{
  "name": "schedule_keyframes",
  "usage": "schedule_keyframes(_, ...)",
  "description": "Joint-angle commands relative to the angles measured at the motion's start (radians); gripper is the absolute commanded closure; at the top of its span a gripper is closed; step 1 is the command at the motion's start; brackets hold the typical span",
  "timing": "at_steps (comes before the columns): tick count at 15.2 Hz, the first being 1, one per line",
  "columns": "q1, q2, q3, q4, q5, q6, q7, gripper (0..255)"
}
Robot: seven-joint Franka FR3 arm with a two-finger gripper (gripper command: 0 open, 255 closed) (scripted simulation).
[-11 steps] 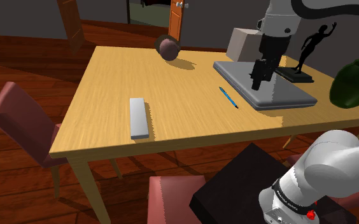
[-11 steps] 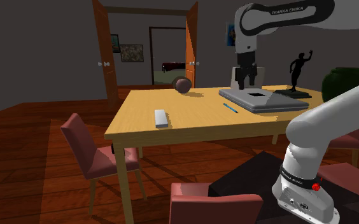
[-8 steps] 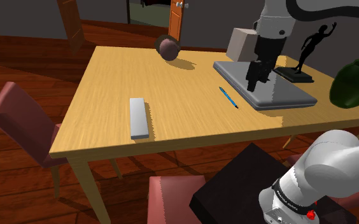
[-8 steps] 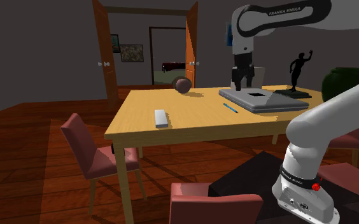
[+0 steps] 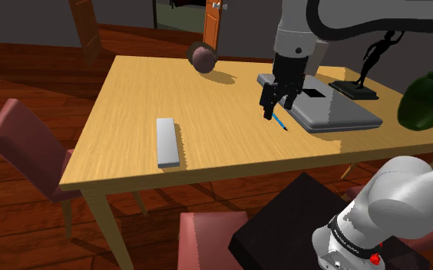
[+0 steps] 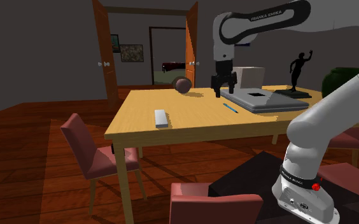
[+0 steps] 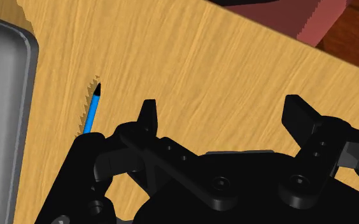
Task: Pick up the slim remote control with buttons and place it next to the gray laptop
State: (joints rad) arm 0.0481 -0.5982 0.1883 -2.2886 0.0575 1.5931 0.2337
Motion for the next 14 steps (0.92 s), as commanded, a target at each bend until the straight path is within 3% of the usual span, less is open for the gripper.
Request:
schedule_keyframes(1, 0.007, 0.044, 0.039, 0.018, 0.025, 0.036, 0.061, 0)
schedule_keyframes(8, 0.015, 0.236, 0.157, 0.123, 0.058, 0.159, 0.249, 0)
schedule_keyframes(14, 0.02, 0.435, 0.245, 0.264, 0.023, 0.242, 0.42, 0)
